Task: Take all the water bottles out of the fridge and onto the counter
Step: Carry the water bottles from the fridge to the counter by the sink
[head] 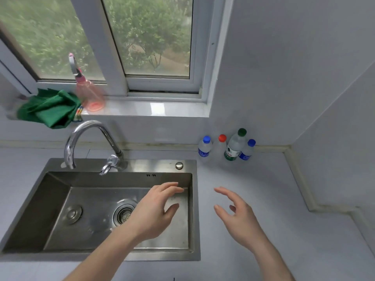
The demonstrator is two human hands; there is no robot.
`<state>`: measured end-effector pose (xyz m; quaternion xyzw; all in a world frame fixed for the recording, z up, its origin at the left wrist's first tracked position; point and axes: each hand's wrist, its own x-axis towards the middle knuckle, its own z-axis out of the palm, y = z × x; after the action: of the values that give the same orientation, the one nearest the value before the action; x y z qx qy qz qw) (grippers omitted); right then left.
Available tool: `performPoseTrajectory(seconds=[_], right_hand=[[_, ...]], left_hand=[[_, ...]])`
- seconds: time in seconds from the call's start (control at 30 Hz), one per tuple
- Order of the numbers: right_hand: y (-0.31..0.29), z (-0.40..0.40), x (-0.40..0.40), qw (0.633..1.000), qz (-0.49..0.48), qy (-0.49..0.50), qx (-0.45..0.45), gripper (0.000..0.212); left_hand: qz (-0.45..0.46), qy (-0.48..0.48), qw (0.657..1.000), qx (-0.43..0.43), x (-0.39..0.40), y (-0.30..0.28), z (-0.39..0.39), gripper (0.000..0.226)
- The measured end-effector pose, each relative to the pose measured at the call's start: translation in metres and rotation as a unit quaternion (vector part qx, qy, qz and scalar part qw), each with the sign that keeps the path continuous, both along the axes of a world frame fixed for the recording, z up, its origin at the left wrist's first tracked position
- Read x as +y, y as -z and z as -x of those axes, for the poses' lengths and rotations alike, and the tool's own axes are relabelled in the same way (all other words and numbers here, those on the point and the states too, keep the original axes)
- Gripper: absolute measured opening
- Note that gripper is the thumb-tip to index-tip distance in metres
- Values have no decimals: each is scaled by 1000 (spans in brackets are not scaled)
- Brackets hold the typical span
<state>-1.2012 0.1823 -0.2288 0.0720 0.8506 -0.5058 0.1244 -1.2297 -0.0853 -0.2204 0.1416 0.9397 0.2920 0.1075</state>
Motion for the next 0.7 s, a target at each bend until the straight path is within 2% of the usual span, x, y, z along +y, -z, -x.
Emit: performPoseTrajectory(seconds=[0.3,0.7], right_hand=[[-13,-70,11,996,2,87,21,43],[-38,-209,2,955,-56,292,-16,46]], left_hand=[[30,125,992,19,33,-27,-11,43],[-7,328,944,33,94,-35,-38,44]])
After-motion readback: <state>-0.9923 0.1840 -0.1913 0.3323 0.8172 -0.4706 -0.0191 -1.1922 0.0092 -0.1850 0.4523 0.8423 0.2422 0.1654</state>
